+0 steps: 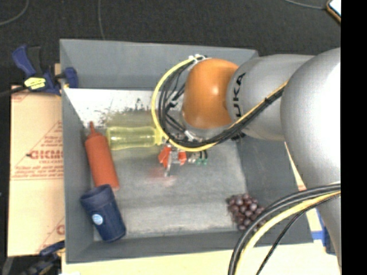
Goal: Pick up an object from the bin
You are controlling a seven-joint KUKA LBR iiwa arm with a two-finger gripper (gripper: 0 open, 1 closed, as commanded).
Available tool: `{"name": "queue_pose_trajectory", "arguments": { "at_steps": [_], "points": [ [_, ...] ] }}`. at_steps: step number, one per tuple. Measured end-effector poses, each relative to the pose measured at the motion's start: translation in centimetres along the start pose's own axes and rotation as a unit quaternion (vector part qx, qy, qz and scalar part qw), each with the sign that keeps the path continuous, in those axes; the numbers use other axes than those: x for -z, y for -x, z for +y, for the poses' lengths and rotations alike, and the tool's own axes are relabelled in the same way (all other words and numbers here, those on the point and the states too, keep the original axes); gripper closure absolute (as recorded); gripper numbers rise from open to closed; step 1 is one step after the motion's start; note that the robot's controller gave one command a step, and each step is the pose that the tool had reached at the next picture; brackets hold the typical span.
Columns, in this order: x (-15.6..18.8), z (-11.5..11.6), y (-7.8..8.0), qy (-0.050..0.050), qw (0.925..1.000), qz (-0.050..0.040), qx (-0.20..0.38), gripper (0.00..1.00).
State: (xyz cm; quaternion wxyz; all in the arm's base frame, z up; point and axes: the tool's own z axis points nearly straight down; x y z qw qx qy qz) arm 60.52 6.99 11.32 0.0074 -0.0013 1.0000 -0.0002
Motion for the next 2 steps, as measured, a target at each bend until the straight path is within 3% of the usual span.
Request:
{"name": "queue_pose_trajectory", "arguments": {
  "at_steps": [2],
  "points": [
    [2.04,-0.04,0.2,0.0,1.0,-0.0039,0.0,1.0]
  ]
}}
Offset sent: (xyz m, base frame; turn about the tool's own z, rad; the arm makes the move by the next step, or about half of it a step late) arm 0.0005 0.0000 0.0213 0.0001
